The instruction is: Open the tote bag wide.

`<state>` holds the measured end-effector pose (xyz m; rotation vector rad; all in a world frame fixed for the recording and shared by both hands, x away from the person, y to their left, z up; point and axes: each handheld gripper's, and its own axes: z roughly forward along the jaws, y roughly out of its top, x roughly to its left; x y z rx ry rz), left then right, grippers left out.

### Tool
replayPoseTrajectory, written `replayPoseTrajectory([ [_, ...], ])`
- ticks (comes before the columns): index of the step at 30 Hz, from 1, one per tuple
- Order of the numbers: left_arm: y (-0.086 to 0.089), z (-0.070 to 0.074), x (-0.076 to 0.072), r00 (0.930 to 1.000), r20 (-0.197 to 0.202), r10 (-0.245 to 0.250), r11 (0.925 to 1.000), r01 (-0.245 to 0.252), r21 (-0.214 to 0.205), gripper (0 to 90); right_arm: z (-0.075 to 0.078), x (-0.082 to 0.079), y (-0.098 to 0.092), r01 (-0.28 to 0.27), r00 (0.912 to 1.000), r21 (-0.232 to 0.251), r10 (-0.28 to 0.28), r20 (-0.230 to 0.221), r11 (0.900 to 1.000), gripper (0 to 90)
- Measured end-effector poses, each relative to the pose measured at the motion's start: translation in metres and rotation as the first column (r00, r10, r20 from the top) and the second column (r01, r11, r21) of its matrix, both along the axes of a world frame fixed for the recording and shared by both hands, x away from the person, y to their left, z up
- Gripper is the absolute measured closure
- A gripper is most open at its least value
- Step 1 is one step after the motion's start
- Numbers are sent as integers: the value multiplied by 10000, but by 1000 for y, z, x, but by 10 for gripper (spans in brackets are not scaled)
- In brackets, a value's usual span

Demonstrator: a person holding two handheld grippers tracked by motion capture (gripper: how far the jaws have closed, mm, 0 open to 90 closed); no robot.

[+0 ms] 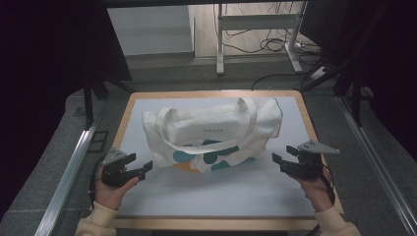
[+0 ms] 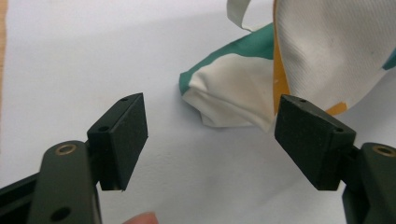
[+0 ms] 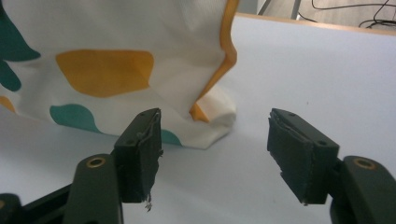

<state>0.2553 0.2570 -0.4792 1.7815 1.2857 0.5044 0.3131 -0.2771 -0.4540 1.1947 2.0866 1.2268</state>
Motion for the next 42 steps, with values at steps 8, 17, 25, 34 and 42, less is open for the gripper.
replayPoseTrajectory([
  [8,6,7,-4,9996,206,208,9998,-207,-69,275,5,2,4,-237,9997,-99,238,67,9997,433],
  [17,12,16,-8,9984,480,284,9993,-272,-252,391,9,1,2,-318,9992,-92,320,225,9995,564],
  [25,16,24,-9,9986,481,-199,9973,233,-699,713,16,1,-1,-494,9981,-76,496,358,9987,728],
  [34,15,38,-8,9960,764,-467,9958,525,-749,871,26,4,1,-696,9961,36,693,547,9976,828],
  [42,20,66,-6,9911,1294,-311,9938,446,-1022,893,56,12,2,-772,9921,351,733,1014,9964,881],
])
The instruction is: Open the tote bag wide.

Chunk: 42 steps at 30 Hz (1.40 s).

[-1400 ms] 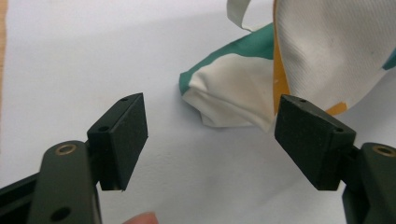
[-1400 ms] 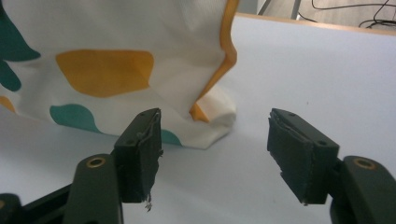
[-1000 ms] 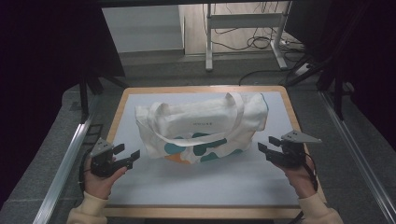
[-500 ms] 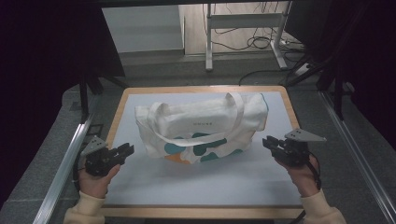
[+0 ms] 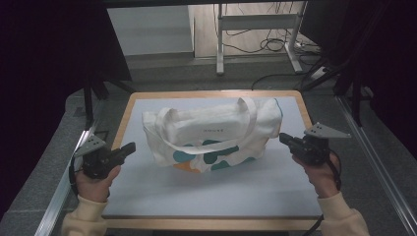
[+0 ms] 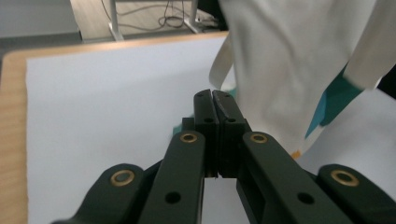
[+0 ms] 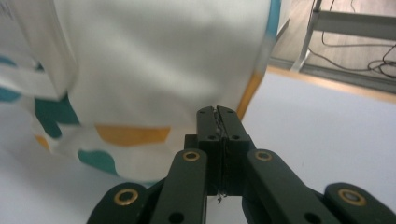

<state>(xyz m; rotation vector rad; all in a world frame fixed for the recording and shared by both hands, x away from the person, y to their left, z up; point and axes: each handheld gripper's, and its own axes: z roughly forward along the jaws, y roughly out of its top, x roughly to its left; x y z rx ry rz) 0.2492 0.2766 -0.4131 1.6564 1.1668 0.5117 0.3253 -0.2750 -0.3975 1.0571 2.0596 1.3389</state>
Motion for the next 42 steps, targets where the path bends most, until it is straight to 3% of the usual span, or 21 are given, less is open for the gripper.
replayPoseTrajectory([
  [6,-5,19,4,9994,294,-160,9999,159,42,894,19,10,4,-54,9999,166,52,137,9998,882],
  [18,-10,27,12,9989,275,-383,9992,386,-76,885,30,19,10,-34,9996,-12,34,276,10000,864],
  [20,-11,27,14,9985,218,-504,9986,508,-152,831,31,21,8,103,9994,-8,-103,330,9999,764],
  [26,-13,25,19,9986,53,-533,9981,534,-301,491,35,30,4,67,9999,370,-71,97,9993,500],
  [30,-14,22,25,9977,-211,-641,9974,634,-349,360,35,39,4,48,9997,486,-36,-255,9988,394],
  [42,-28,5,46,9876,-797,-1351,9897,1307,-580,281,22,65,5,-252,9920,1066,380,-1201,9940,276],
])
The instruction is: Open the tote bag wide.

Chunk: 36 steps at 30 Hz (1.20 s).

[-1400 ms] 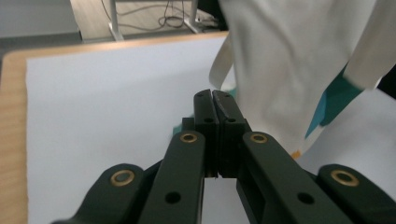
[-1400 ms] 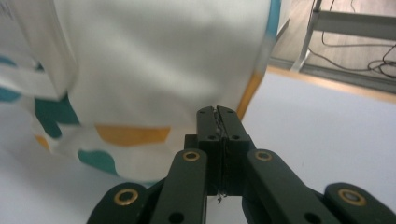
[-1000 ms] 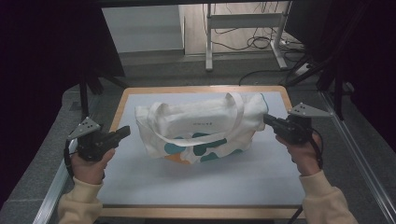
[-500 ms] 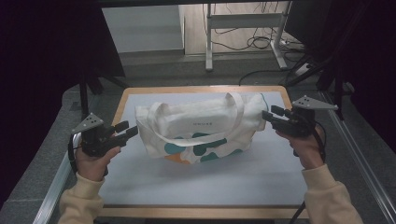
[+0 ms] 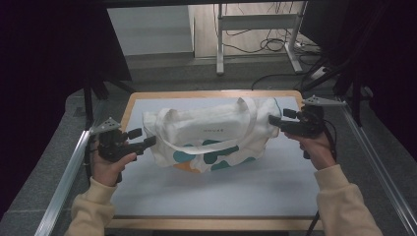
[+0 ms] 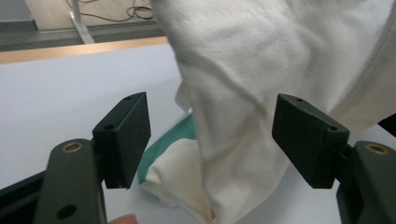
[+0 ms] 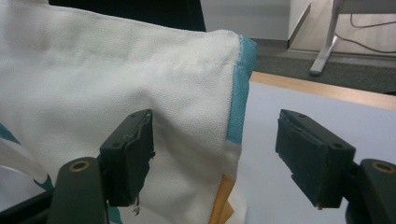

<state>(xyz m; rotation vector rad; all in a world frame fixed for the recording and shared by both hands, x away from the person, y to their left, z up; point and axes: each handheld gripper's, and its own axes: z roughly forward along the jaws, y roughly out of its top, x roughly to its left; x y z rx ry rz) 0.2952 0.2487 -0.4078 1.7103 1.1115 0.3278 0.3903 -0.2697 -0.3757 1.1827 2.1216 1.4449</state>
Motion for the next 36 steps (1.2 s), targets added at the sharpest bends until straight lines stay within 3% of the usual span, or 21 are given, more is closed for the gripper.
replayPoseTrajectory([
  [3,-5,-2,2,9999,-55,-93,9999,93,81,327,-3,2,2,-127,9999,36,127,-111,9999,302],
  [7,-13,-5,5,9996,-20,-264,9994,265,224,445,-7,3,5,-344,9991,31,345,-230,9994,428],
  [10,-16,-5,4,9997,209,-123,9984,111,560,540,-8,0,8,-268,9996,-312,267,-33,9992,558],
  [14,-15,-6,3,9994,346,-78,9975,53,700,699,-8,-4,10,-19,9997,-633,35,249,9980,707],
  [17,-15,-7,2,9990,418,-179,9979,153,636,751,-8,-6,10,87,9991,-710,-57,415,9974,783],
  [27,-12,-11,-7,9969,741,-256,9982,215,558,790,-14,-21,6,121,9947,-576,-61,1026,9983,835],
  [36,-14,-23,-18,9955,898,-307,9972,244,711,799,-29,-34,3,-46,9933,-609,116,1148,9981,842],
])
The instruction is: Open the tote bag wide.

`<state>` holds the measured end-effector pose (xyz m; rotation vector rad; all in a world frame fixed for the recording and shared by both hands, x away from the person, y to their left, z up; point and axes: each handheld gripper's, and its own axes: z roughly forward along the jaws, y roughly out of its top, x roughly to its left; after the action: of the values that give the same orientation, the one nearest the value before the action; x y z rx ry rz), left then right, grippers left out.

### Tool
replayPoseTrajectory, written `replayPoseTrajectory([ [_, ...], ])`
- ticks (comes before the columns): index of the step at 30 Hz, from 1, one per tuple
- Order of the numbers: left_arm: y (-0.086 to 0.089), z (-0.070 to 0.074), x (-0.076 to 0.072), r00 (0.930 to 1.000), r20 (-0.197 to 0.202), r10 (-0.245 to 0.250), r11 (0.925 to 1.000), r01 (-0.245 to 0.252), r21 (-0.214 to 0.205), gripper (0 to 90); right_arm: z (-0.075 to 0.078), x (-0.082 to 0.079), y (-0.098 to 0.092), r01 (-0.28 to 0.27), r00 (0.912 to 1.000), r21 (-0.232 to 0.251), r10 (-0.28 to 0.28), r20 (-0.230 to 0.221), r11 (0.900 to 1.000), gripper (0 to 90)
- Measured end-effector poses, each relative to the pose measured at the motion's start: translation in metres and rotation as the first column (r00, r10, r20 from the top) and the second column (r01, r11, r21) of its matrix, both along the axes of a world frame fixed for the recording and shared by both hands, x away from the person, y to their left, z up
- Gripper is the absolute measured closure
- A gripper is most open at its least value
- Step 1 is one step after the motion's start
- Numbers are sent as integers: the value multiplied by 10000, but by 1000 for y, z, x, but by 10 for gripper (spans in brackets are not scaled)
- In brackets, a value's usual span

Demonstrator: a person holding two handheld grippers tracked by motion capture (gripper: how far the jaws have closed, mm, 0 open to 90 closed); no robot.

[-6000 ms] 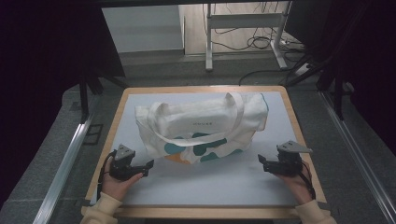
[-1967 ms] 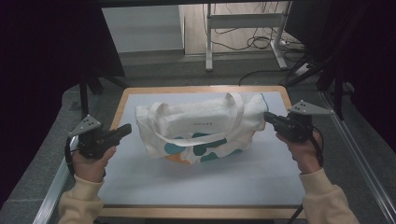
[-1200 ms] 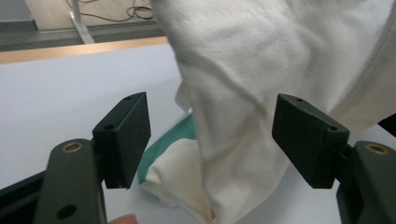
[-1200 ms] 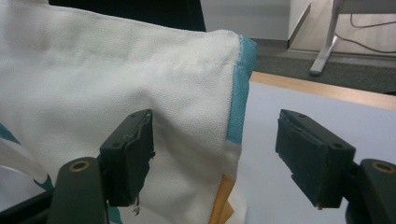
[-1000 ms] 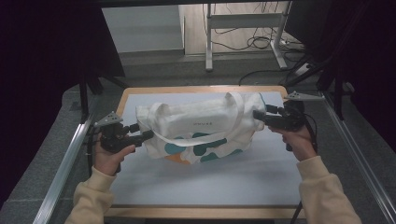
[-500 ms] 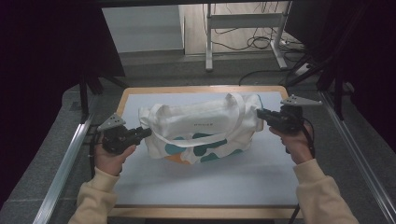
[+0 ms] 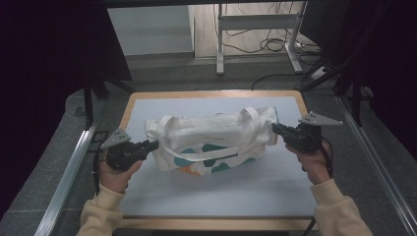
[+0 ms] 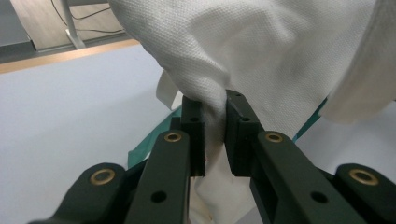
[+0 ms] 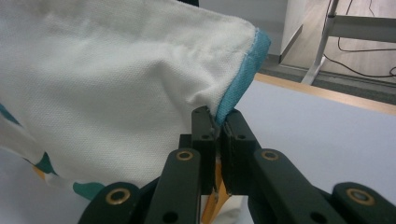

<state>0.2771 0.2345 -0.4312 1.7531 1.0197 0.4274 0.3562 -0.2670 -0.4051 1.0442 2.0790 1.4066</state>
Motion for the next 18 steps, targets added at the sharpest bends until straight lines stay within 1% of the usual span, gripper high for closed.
replayPoseTrajectory([
  [5,-2,-8,-3,10000,10,-60,9999,60,109,802,-12,-4,-1,-60,9999,-91,60,-92,9999,845],
  [12,-6,-22,-7,9999,-79,-87,9993,90,357,807,-29,-5,-1,-51,9990,-210,42,-440,9998,848],
  [15,-8,-27,-8,9999,-107,-47,9985,53,540,809,-35,-4,0,-55,9987,-327,39,-504,9994,849],
  [18,-9,-31,-9,9999,-162,-54,9984,63,563,811,-39,-5,0,-62,9982,-363,40,-591,9993,849],
])
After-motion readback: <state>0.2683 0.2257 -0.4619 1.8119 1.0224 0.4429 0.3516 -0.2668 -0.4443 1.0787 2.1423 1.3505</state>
